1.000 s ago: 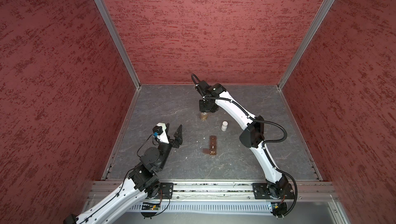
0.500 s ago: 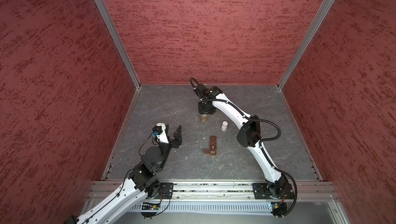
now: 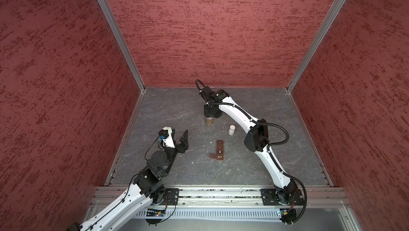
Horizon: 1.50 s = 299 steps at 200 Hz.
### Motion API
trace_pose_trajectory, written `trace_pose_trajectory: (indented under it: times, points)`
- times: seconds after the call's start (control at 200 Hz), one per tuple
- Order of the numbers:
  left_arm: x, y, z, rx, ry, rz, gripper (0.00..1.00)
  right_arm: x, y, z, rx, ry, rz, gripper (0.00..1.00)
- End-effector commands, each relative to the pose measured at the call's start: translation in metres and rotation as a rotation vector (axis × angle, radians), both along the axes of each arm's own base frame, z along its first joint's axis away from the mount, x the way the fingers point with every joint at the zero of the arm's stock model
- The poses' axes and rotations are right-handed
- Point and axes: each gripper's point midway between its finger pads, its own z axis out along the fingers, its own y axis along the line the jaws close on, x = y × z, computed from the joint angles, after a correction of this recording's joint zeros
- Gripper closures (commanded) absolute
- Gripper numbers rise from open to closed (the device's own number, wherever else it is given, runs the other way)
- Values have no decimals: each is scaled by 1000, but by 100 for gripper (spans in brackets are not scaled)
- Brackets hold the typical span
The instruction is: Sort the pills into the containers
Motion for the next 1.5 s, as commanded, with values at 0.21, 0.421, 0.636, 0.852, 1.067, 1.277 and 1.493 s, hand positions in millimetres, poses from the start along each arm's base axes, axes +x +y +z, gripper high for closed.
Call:
trace_pose_trajectory:
  times: [0.21, 0.421, 0.636, 0.852, 1.067, 1.277, 1.493]
  points:
    - [1, 0, -7, 4, 23, -6, 27, 6, 12, 8, 48, -33, -9, 51]
    - [1, 0, -7, 0, 23, -9, 27, 6, 16, 9, 64, -32, -3, 47]
    - [1, 1, -9, -5, 42, -5, 27, 8, 17, 23, 89, -53, 0, 40]
    - [-3, 1, -15, -1, 106, -15, 27, 3, 15, 58, 119, -99, 4, 37]
    - [-10, 1, -31, -30, 258, -26, 33, -17, 6, 116, 106, -197, 25, 35]
    - [-21, -12, -69, -45, 476, -77, 40, -67, 0, 133, 133, -247, 61, 38]
    - [-33, -37, -94, -61, 681, -166, 64, -129, -31, 100, 343, -246, 39, 50]
